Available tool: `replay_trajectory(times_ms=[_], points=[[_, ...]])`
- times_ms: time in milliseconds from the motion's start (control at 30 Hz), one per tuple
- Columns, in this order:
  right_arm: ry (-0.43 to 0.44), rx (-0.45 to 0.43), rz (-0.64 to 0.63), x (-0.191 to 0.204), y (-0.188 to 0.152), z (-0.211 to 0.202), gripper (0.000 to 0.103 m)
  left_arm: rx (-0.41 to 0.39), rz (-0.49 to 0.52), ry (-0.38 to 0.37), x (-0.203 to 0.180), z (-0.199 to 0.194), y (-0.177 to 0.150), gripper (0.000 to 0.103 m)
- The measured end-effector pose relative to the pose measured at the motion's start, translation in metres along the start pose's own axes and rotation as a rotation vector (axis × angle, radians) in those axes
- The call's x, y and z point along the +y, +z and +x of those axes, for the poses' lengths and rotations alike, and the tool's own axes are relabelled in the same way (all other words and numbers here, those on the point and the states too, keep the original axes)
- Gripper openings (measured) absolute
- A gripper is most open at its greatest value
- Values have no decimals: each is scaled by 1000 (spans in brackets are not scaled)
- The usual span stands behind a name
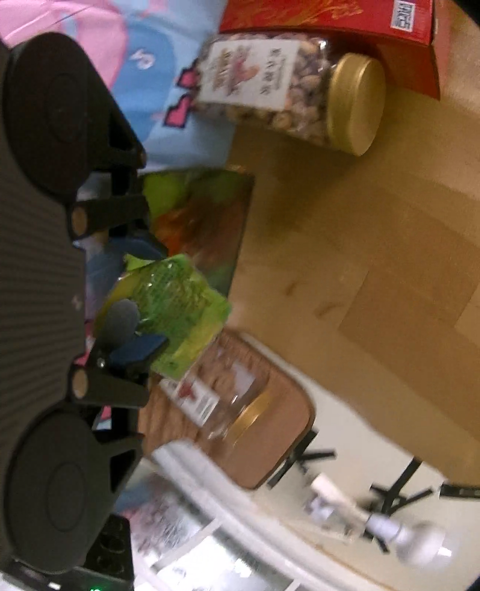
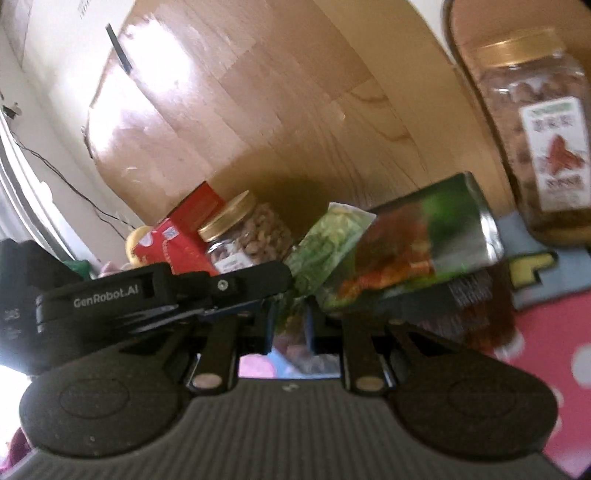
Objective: Organize snacks
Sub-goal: 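Drop the seaweed packet into the tin box with the left gripper, then grasp the clear bag of nuts with the left gripper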
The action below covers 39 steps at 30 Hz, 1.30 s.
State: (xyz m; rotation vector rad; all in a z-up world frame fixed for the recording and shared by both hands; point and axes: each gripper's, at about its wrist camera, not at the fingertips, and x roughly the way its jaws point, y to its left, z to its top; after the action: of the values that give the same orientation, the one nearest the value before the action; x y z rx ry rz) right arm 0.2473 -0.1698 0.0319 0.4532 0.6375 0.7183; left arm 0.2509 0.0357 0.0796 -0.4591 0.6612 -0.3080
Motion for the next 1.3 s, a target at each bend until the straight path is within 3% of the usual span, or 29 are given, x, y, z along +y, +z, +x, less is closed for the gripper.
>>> replay_trajectory(times_ms=[133,267,367,467,600,733,900,933,967,1000,1133,1300], points=[[-79,-23,-61,3,-2,16,32,-12,3,44,6,9,1,49],[-99,-75,-96,5,-11,4,41,-44,37,49,8,1,-3,54],[-101,-103,-113,8,-16,-13,41,-54,53,24,6,-12,-9,54],[-84,-107,-94,9,-27,-30,51,-57,83,-6,4,-33,-24,54],[-54,-41,-30,-1,-50,-36,52,-47,56,-20,22,-58,-48,54],[-65,35,50,-16,-62,-27,53,4,-54,14,57,-66,-68,54],[-64,138,68,-15,-71,-3,52,26,-110,-23,66,-64,-76,51],[-53,135,57,-12,-73,-2,44,29,-98,-14,64,-62,-77,51],[-59,171,34,-6,-75,2,25,32,-85,-7,62,-60,-77,51],[-77,173,21,-3,-76,1,25,36,-76,-3,60,-59,-77,51],[-116,146,29,-5,-78,-14,22,46,-59,4,55,-56,-80,54],[-129,57,156,-34,-91,-59,21,69,-11,7,37,-46,-81,69]])
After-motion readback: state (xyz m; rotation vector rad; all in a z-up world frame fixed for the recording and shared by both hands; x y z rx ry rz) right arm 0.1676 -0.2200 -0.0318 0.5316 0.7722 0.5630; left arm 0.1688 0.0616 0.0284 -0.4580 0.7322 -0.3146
